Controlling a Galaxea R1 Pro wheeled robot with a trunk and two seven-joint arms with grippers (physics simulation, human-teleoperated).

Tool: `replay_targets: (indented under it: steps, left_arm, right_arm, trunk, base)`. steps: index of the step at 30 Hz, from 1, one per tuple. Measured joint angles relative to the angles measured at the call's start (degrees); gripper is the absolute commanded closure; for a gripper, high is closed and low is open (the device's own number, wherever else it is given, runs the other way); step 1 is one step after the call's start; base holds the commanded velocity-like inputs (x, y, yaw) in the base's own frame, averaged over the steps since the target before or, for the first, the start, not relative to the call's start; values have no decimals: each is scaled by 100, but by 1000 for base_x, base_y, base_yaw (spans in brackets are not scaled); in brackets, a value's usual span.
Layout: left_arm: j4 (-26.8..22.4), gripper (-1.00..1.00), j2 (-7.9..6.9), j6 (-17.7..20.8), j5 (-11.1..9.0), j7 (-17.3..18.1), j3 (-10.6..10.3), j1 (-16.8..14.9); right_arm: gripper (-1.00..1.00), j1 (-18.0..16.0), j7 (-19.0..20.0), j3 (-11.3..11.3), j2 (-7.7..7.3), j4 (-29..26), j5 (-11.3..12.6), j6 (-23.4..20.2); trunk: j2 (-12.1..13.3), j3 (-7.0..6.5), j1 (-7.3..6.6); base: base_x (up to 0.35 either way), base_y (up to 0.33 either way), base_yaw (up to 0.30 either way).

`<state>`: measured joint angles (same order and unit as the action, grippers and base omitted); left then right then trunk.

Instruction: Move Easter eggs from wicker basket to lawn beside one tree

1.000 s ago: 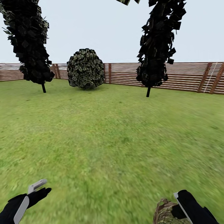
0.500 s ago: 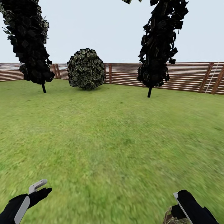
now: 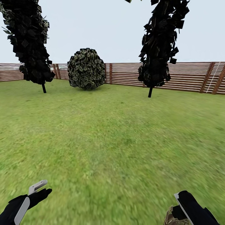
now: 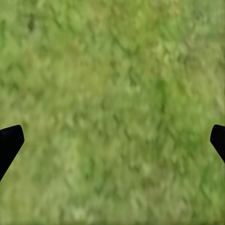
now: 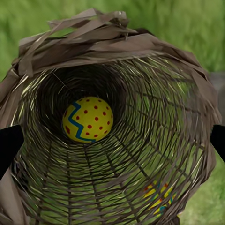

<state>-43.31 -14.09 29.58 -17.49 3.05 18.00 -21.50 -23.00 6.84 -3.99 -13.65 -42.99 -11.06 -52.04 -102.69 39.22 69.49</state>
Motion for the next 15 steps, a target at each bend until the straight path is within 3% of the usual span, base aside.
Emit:
replay_targets:
  steps: [15]
  left_arm:
    - [3,-100,-9,3,0,-3,8,0]
  right_arm:
    - [-100,0,0,-4,0,1,8,0]
  trunk:
    - [-602,269,330]
  base:
    - [0,0,0]
